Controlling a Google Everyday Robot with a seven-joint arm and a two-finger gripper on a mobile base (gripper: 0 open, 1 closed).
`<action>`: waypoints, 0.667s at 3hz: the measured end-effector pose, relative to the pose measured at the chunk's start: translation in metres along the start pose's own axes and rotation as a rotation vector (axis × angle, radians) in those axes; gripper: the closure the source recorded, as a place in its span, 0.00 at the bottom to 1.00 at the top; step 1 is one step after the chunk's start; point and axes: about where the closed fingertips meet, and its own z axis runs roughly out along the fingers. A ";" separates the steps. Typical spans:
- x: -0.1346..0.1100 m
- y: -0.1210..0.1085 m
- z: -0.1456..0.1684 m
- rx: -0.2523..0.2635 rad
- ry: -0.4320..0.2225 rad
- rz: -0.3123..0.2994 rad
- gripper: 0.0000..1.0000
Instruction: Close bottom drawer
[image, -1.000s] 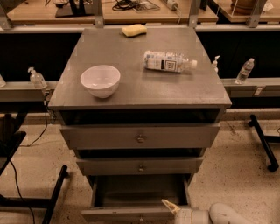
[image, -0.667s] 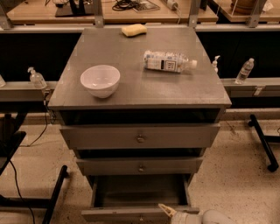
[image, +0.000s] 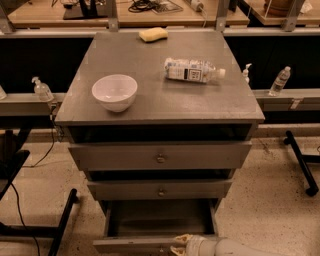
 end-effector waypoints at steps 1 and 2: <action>0.004 -0.024 0.001 0.091 0.021 -0.003 0.95; 0.003 -0.023 0.002 0.087 0.020 -0.003 1.00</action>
Offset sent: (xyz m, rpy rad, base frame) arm 0.0200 -0.0090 -0.0003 -0.0317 -0.0514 -0.0608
